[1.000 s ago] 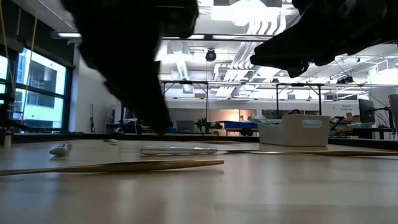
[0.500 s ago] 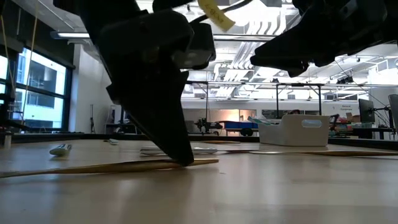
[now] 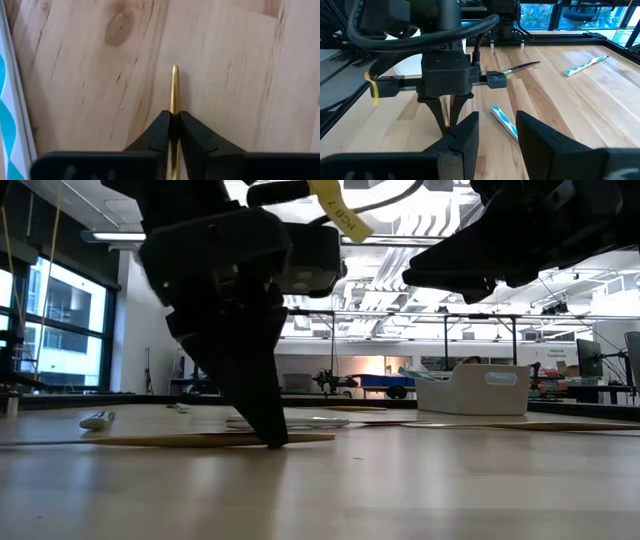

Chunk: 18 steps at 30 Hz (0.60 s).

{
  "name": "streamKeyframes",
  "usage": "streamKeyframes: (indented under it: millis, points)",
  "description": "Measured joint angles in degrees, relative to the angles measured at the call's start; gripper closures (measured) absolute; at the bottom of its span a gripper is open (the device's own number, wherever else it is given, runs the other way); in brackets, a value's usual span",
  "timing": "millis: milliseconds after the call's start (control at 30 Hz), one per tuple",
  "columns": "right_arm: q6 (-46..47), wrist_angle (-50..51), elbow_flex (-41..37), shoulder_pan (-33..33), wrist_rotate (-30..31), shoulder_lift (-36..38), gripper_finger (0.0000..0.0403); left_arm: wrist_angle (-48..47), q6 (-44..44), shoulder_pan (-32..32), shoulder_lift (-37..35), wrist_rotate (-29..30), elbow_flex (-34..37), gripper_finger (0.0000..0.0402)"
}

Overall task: Sort silverware by color (type)
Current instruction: Put the gold table knife into the white bin

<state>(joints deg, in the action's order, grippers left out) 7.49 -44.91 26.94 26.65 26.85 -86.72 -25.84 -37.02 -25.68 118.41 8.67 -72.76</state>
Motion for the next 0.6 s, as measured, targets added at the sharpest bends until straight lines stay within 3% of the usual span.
streamKeyframes:
  millis: [300, 600]
  points:
    - [0.0, 0.4, 0.0, 0.0, 0.0, 0.0, 0.0286, 0.5, 2.7, -2.2, -3.2, 3.7, 0.8, 0.0396]
    - [2.8, 7.9, 0.0, 0.0, 0.0, -0.2, 0.0286, 3.1, 2.3, -5.3, -5.8, 9.1, 0.8, 0.0398]
